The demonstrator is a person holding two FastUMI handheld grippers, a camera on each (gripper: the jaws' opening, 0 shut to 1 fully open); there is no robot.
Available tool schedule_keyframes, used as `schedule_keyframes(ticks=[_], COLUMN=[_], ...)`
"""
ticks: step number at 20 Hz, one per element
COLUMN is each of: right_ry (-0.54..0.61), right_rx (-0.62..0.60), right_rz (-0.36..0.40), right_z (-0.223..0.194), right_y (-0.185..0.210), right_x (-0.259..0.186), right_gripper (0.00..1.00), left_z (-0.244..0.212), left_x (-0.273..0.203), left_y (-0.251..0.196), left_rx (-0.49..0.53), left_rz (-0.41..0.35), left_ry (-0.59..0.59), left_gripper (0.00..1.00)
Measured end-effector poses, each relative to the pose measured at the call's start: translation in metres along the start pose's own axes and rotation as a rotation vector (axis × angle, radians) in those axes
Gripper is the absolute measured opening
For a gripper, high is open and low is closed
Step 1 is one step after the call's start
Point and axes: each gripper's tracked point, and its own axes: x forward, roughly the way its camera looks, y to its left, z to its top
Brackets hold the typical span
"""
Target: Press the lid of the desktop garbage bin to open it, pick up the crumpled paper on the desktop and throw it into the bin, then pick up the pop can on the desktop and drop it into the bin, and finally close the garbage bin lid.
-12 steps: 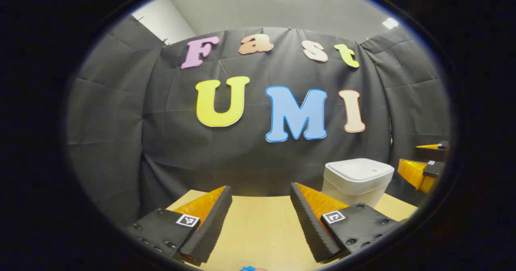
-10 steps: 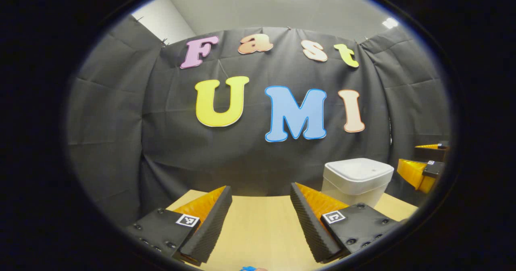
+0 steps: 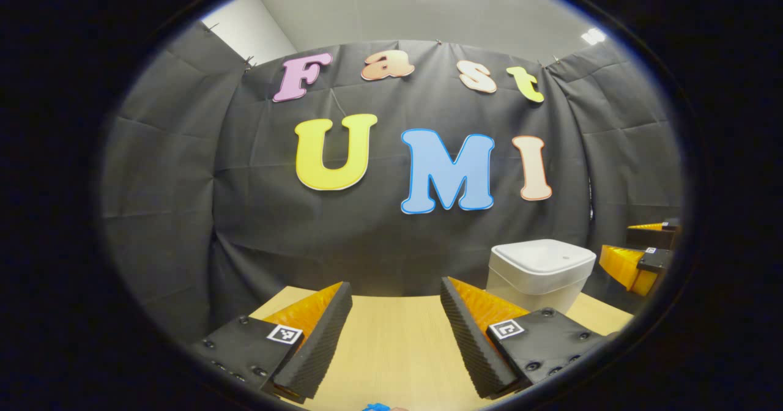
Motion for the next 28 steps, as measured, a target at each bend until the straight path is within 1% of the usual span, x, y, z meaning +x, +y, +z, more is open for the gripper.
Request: schedule_keyframes(ticks=[5, 12, 13, 14, 15, 16, 17, 18, 19, 20, 21, 22, 23, 24, 25, 28], right_ry=[0.012, 0.03, 0.036, 0.042, 0.047, 0.052, 0.058, 0.058, 0.066, 0.07, 0.081, 0.094, 0.101, 0.109, 0.118, 0.139], right_rx=[0.021, 0.028, 0.033, 0.042, 0.055, 0.069, 0.082, 0.096, 0.105, 0.111, 0.118, 0.122, 0.134, 0.153, 0.162, 0.166], right_rz=[-0.011, 0.001, 0.006, 0.01, 0.017, 0.026, 0.014, 0.021, 0.018, 0.018, 0.026, 0.025, 0.009, 0.016, 0.017, 0.026], right_z=[-0.002, -0.007, -0.008, -0.008, -0.009, -0.009, -0.01, -0.01, -0.012, -0.012, -0.015, -0.018, -0.02, -0.02, -0.021, -0.026], right_y=[-0.002, -0.003, -0.004, -0.004, -0.005, -0.006, -0.01, -0.011, -0.012, -0.014, -0.014, -0.015, -0.022, -0.021, -0.023, -0.024], right_x=[0.002, 0.011, 0.015, 0.016, 0.02, 0.024, 0.028, 0.032, 0.034, 0.04, 0.044, 0.05, 0.055, 0.058, 0.064, 0.076], right_gripper=[0.95, 0.95, 0.91, 0.91, 0.89, 0.89, 0.88, 0.87, 0.7, 0.67, 0.63, 0.62, 0.55, 0.48, 0.34, 0.34], left_z=[0.0, -0.001, -0.001, -0.001, -0.001, -0.001, -0.001, -0.001, -0.002, -0.001, -0.001, -0.001, -0.001, -0.001, -0.001, -0.002], left_x=[-0.001, -0.001, -0.001, -0.002, -0.002, -0.002, -0.002, -0.002, -0.003, -0.003, -0.003, -0.003, -0.004, -0.005, -0.006, -0.006], left_y=[0.0, -0.002, -0.002, -0.002, -0.002, -0.002, -0.002, -0.002, -0.001, -0.001, -0.001, -0.001, -0.001, -0.001, 0.0, 0.002], left_rx=[0.006, 0.008, 0.01, 0.012, 0.014, 0.015, 0.016, 0.017, 0.018, 0.018, 0.02, 0.023, 0.025, 0.027, 0.028, 0.029], left_rz=[0.002, 0.007, 0.009, 0.012, 0.016, 0.022, 0.026, 0.031, 0.035, 0.04, 0.044, 0.049, 0.053, 0.057, 0.061, 0.074], left_ry=[-0.009, -0.006, -0.006, -0.008, -0.007, -0.008, -0.009, -0.008, -0.007, -0.008, -0.008, -0.008, -0.009, -0.01, -0.009, -0.007], left_gripper=[1.0, 1.0, 1.0, 1.0, 0.95, 0.99, 1.0, 1.0, 1.0, 1.0, 0.95, 1.0, 1.0, 1.0, 1.0, 1.0])
